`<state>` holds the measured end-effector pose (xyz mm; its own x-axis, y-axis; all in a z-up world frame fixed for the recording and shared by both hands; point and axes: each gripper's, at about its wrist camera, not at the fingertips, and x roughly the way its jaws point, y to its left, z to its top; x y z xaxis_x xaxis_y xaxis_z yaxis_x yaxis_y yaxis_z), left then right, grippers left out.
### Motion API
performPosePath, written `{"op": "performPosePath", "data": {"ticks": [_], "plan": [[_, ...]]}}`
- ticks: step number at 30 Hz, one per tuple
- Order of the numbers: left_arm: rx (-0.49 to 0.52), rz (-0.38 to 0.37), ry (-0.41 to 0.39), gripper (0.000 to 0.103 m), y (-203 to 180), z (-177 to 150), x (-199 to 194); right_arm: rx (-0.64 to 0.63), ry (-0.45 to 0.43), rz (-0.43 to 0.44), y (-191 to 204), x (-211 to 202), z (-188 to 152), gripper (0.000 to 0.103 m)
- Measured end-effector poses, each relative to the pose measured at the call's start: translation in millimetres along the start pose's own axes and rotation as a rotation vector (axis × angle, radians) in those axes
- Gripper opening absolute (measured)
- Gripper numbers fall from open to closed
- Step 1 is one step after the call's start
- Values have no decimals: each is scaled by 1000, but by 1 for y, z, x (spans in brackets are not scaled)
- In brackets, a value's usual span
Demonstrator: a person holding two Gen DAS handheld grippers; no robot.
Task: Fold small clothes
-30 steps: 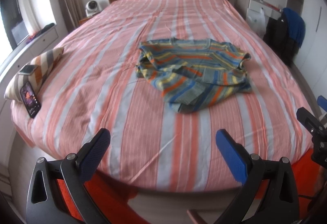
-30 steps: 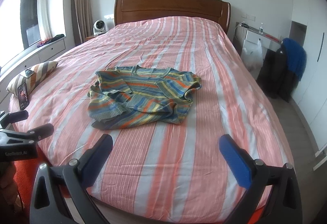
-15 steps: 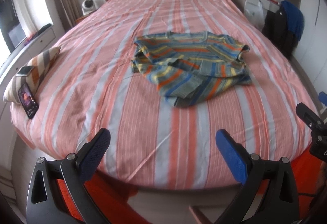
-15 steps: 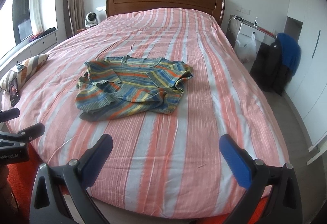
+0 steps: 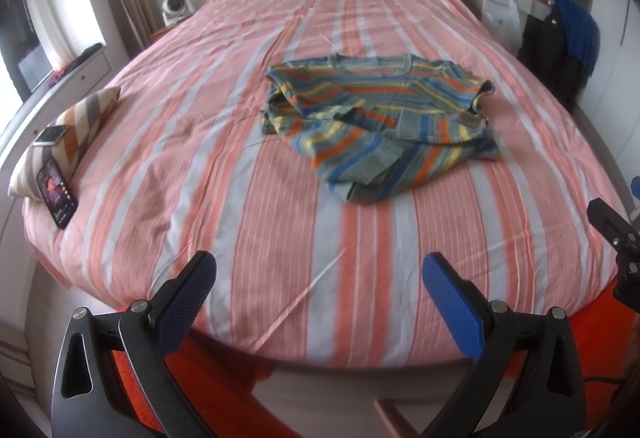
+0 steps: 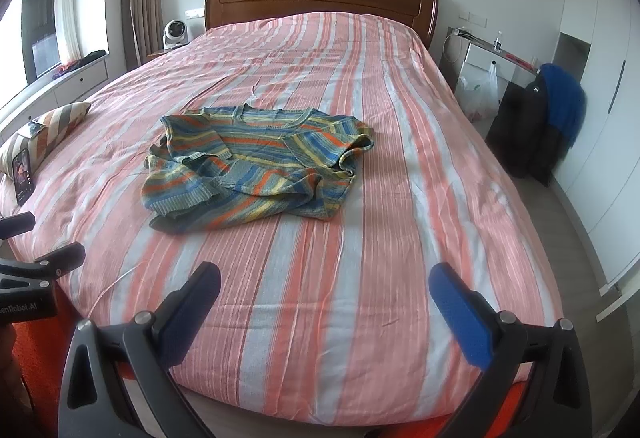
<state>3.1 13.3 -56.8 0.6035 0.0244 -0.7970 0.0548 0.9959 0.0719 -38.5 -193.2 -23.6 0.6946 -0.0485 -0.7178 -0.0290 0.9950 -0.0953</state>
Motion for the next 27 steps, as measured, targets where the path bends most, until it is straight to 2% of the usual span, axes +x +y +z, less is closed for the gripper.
{"op": "performPosePath", "data": {"ticks": [5,10,13,17,20,21,22,23,24,25,27], "plan": [[7,-16,3,103,1,1,6,3,9,3,1,2,-1,103],[34,-142,1,103,7,25,30,13,8,2,-2,3,-1,103],[115,-172,-1,103,-8,41,53,24,13,5,-4,5,-2,103],[229,-191,36,102,-41,55,102,37,25,9,-7,8,-4,103],[226,-192,87,89,-48,64,136,33,22,6,-10,5,-6,103],[210,-196,120,81,-49,67,151,31,20,3,-11,5,-6,103],[198,-194,143,68,-49,69,163,31,18,-4,-13,5,-8,103],[182,-174,167,60,-48,70,175,32,19,-7,-14,5,-8,103],[172,-164,165,42,-47,71,179,34,21,-4,-15,6,-9,103],[156,-163,157,12,-43,71,178,32,17,8,-17,7,-9,103],[84,-209,150,9,-26,71,165,15,-19,68,-19,8,-6,103]]}}
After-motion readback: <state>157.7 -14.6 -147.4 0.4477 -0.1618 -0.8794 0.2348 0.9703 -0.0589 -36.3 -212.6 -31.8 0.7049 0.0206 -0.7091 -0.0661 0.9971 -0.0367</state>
